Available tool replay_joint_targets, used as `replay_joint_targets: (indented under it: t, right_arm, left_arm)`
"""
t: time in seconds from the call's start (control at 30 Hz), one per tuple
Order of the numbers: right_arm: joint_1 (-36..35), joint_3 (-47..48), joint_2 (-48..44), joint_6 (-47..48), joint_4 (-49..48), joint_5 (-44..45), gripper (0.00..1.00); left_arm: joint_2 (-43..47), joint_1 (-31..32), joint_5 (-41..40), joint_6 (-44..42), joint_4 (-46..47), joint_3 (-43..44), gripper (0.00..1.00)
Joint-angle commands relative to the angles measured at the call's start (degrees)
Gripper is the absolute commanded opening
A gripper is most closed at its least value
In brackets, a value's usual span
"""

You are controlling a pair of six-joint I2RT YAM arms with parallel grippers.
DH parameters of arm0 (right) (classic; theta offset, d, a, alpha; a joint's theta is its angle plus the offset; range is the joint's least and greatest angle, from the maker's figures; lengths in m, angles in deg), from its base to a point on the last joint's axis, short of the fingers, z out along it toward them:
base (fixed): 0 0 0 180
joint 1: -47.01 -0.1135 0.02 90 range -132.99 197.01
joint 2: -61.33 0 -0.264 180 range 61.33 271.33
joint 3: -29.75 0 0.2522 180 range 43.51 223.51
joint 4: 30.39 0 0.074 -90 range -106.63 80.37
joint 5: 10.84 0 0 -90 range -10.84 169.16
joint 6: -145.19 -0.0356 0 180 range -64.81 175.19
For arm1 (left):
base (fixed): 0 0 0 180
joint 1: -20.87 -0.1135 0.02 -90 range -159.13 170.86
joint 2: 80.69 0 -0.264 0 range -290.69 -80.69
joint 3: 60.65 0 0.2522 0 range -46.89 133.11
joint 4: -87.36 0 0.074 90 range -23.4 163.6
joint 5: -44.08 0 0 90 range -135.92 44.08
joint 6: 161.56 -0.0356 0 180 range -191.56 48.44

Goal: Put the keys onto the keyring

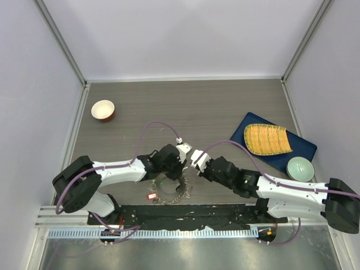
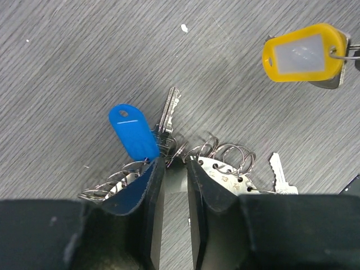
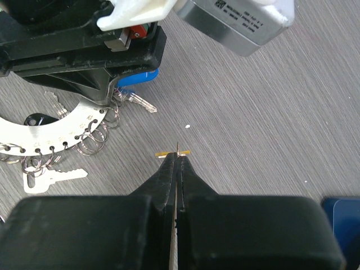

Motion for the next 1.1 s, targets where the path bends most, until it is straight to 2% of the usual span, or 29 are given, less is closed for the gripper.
replay_joint_targets:
  t: [0.0,0.33,0.67,0.8,0.87,1.07]
  right_arm:
    - [-0.28,0.23,0.11,-0.34,-2.79,0.35,0.01]
    - [-0.28,0.14,0.2,-0.25,-2.79,0.0,0.01]
    - [-0.28,-0.03,0.38,-0.16,-3.23,-0.35,0.01]
    - [-0.28,-0.03,0.81,-0.08,-3.32,-0.61,0.01]
    - [-0.28,0.06,0.9,-0.08,-3.32,-0.61,0.01]
    - [-0.28,0.14,0.38,0.01,-2.88,-0.79,0.01]
  left_arm:
    - [0.6,0.32,-0.22,-2.52,-0.75,2.28,0.28]
    - [-0.8,-0.03,1.0,-5.42,2.06,2.01,0.31]
    - [-1.33,-0.82,2.23,-7.0,2.41,1.92,0.25]
    - [-0.8,-0.91,3.11,-7.0,2.32,1.75,0.15]
    - [-0.54,-0.91,3.47,-6.83,2.23,1.57,0.0]
    - [1.39,-0.91,2.5,-5.07,2.85,0.17,0.0]
